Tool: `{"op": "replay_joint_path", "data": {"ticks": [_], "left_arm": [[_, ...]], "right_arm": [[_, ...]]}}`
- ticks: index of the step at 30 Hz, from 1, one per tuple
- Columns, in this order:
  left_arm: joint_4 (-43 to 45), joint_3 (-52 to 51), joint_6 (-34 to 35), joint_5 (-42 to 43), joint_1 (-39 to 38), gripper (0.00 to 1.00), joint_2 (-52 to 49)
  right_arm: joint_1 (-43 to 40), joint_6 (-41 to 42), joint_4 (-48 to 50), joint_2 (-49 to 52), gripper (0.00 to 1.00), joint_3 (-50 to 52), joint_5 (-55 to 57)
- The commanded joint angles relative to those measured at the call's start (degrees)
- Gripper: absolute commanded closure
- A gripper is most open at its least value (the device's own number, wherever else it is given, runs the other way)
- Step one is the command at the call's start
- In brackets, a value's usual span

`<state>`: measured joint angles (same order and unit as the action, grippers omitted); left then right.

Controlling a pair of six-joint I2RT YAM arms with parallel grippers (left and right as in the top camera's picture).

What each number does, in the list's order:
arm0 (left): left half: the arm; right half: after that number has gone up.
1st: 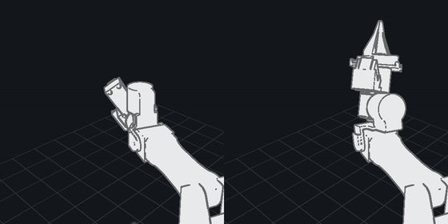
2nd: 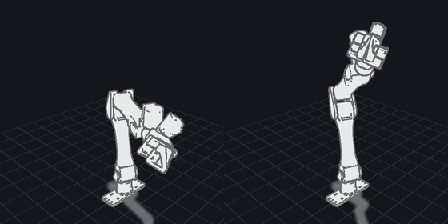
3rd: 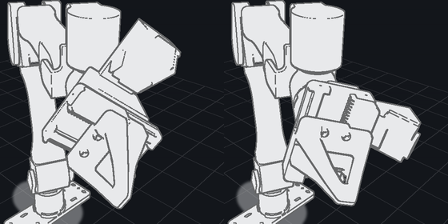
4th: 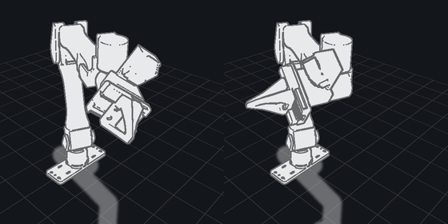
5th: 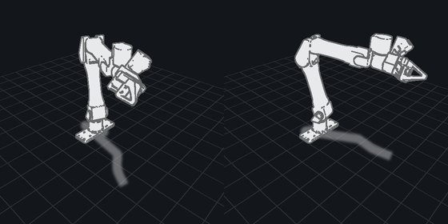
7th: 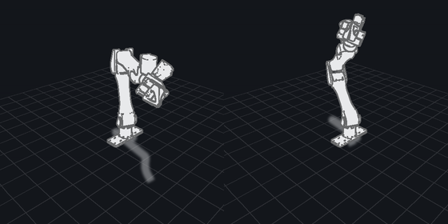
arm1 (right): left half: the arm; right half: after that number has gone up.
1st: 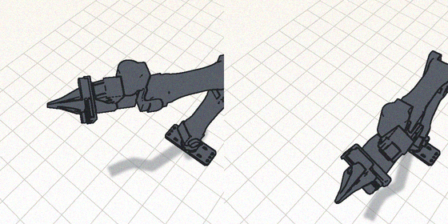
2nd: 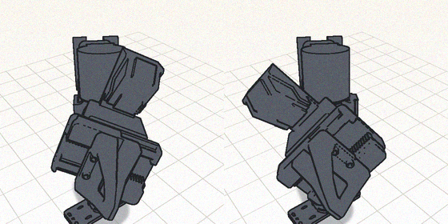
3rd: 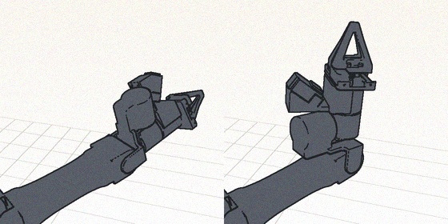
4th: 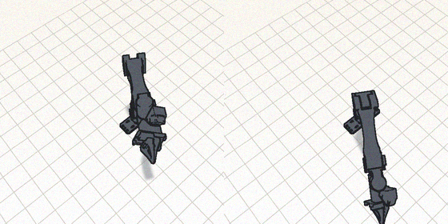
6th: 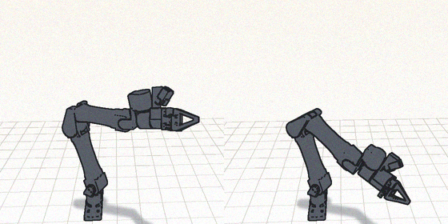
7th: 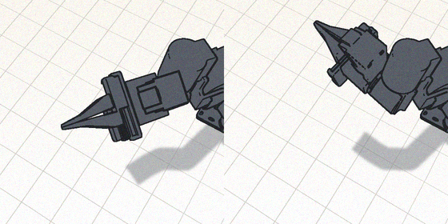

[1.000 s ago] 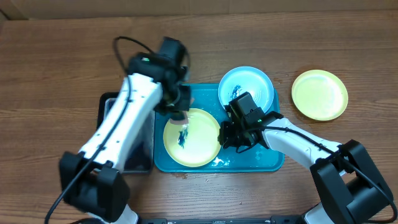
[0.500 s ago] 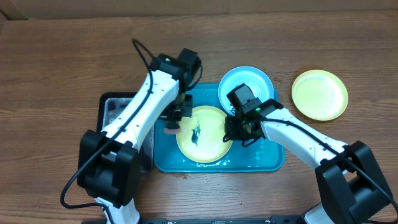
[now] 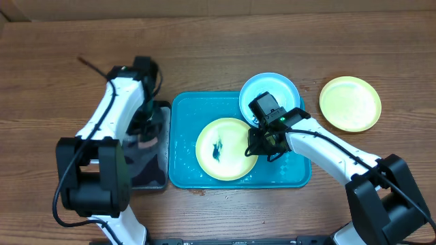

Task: Clean dirty plates on tray and stack at the side
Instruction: 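Bring the sponge in left gripper down onto the yellow plate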

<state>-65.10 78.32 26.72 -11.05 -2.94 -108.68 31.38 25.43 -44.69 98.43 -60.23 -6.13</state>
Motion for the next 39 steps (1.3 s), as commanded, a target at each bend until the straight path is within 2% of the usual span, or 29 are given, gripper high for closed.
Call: {"op": "replay_joint_path", "data": {"ticks": [1, 9, 14, 21, 25, 29, 33, 39], "left_arm": [[3.7, -4.5, -4.2, 3.1, 2.4, 0.96, 0.1], [11.0, -9.7, -6.1, 3.8, 3.3, 0.96, 0.2], [10.1, -7.7, -5.7, 4.1, 2.5, 0.96, 4.0], [7.2, -6.2, -4.5, 4.0, 2.6, 0.96, 15.9], [4.6, -6.2, -6.4, 7.9, 2.0, 0.96, 18.9], [3.9, -6.3, -11.3, 17.6, -1.3, 0.96, 18.8], [5.5, -6.3, -15.2, 25.9, -7.7, 0.96, 18.8], [6.8, -6.3, -13.8, 27.2, -16.8, 0.96, 17.0]], "right_arm": [[-0.1, -0.4, -0.5, 0.0, 0.96, -1.1, 0.5], [-0.1, -0.4, -1.1, 0.0, 0.96, -1.1, 0.5], [-0.1, -0.4, -1.5, 0.0, 0.96, -1.1, 0.5], [-0.1, -0.4, -1.5, 0.0, 0.96, -1.1, 0.5], [-0.1, -0.4, 0.0, 0.0, 0.96, -1.0, 0.5], [-0.1, -0.1, 1.8, 0.0, 0.96, -1.0, -0.6], [-0.1, 0.3, 3.8, 0.0, 0.96, -1.0, -1.6], [-0.1, 1.6, 6.1, 0.1, 0.96, -1.0, -3.0]]}}
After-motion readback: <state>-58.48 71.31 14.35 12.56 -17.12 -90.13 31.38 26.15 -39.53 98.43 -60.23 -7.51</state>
